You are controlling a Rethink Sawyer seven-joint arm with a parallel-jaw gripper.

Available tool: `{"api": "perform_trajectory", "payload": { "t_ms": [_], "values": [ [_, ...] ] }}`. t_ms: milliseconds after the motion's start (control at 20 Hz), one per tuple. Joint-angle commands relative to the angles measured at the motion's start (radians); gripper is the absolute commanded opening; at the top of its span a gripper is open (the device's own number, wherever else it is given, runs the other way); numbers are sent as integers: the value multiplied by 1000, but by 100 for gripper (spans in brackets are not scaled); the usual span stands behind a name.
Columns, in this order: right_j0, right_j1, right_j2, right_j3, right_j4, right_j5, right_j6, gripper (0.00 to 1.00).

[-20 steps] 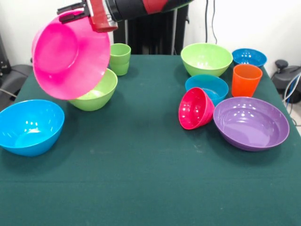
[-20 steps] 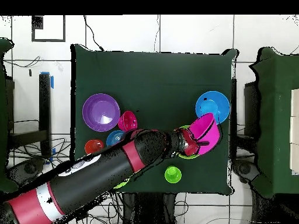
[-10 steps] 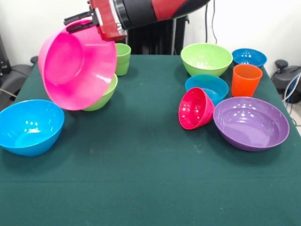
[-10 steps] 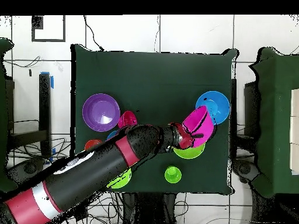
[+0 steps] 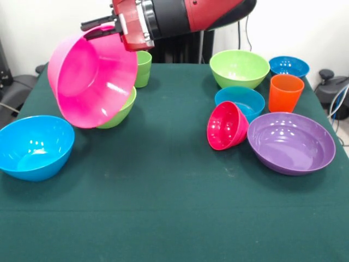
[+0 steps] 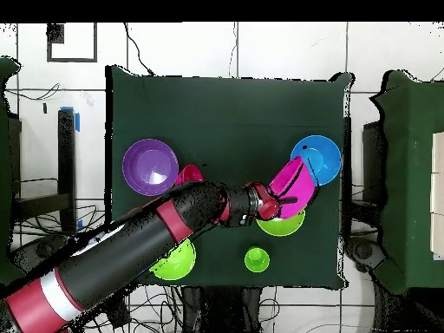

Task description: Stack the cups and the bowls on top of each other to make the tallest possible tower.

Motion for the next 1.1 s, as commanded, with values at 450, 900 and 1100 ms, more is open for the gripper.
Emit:
{"api": "perform_trajectory", "payload": {
  "t_ms": [450,900,1100],
  "values": [
    [49,200,-82,-124,-50,220,137,0],
    [62,252,-119,-148,-30,228,154,0],
    [63,271,-136,-160,-19,224,159,0]
  ]
}}
